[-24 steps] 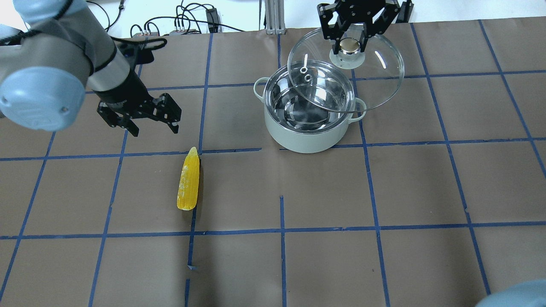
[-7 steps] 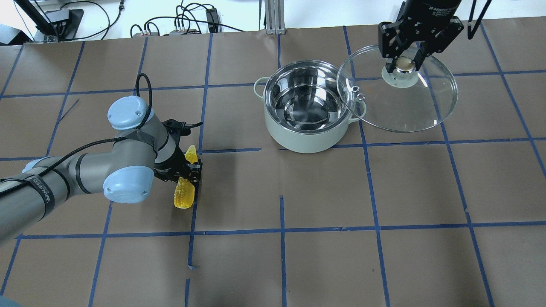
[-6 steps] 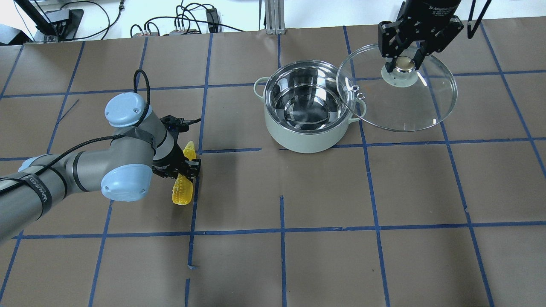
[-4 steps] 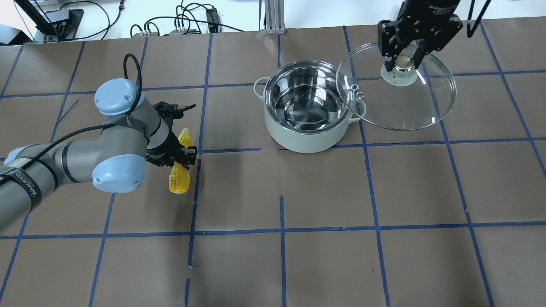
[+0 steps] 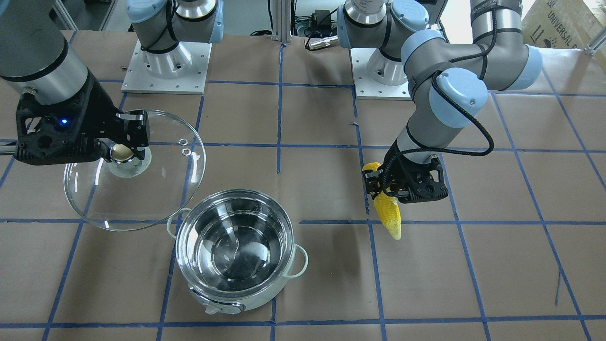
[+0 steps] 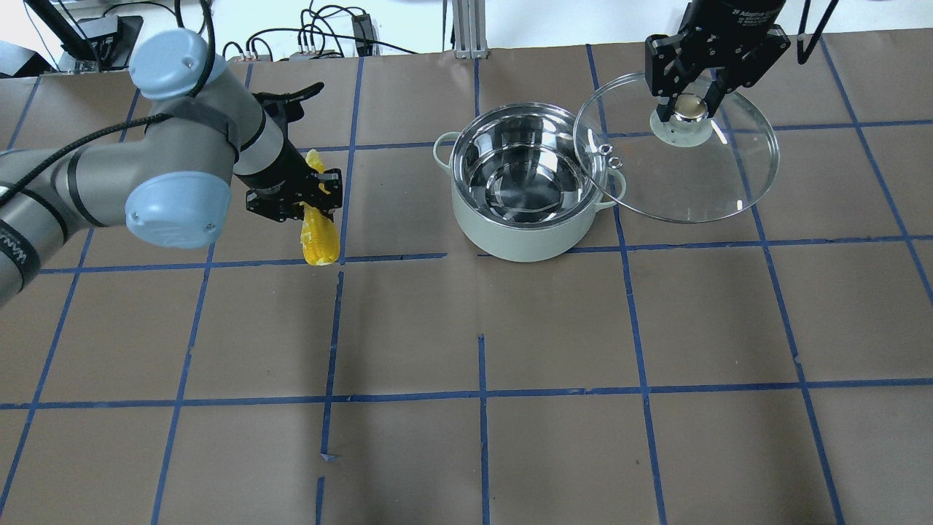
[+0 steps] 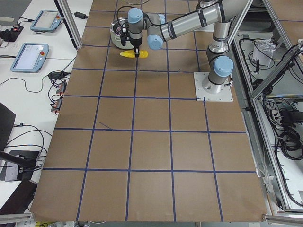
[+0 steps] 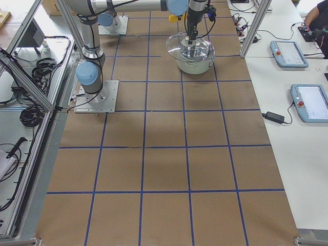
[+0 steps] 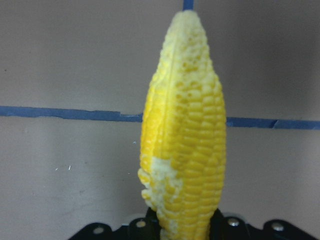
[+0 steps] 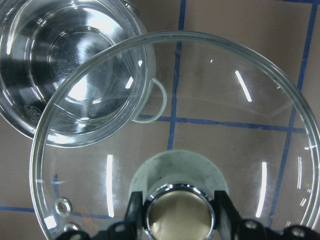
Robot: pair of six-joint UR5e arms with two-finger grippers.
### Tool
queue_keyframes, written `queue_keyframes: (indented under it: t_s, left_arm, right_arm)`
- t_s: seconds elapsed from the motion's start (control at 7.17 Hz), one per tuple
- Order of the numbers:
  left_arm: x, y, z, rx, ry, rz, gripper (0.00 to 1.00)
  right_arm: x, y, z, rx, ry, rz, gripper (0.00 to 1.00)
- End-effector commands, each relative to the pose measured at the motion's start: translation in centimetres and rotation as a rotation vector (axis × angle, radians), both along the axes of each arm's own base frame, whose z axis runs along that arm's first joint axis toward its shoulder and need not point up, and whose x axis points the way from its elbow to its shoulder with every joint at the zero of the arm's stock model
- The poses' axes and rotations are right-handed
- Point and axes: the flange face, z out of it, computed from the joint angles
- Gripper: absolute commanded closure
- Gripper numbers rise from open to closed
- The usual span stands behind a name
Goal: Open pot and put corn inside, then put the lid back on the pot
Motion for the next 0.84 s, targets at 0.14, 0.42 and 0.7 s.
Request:
queue_keyframes:
  t_s: [0.14,0.42,0.7]
  left_arm:
    - [-10.2,-5.0,5.1,-0.06,0.014,-0.1,0.8]
    - [-18.7,-6.9,6.0,-0.098,0.024,-0.207,0.8]
    - [-23.9,-8.7,3.8,-0.1,0.029,-0.266,0.8]
  right_arm:
    - [0.0,0.0,0.1,-0.001,-0.001,0.0,0.67]
    - [-0.1,0.0,0.1,-0.001,-0.003,-0.002,0.67]
    - [-0.1,0.0,0.1,-0.001,0.0,-0.002,0.67]
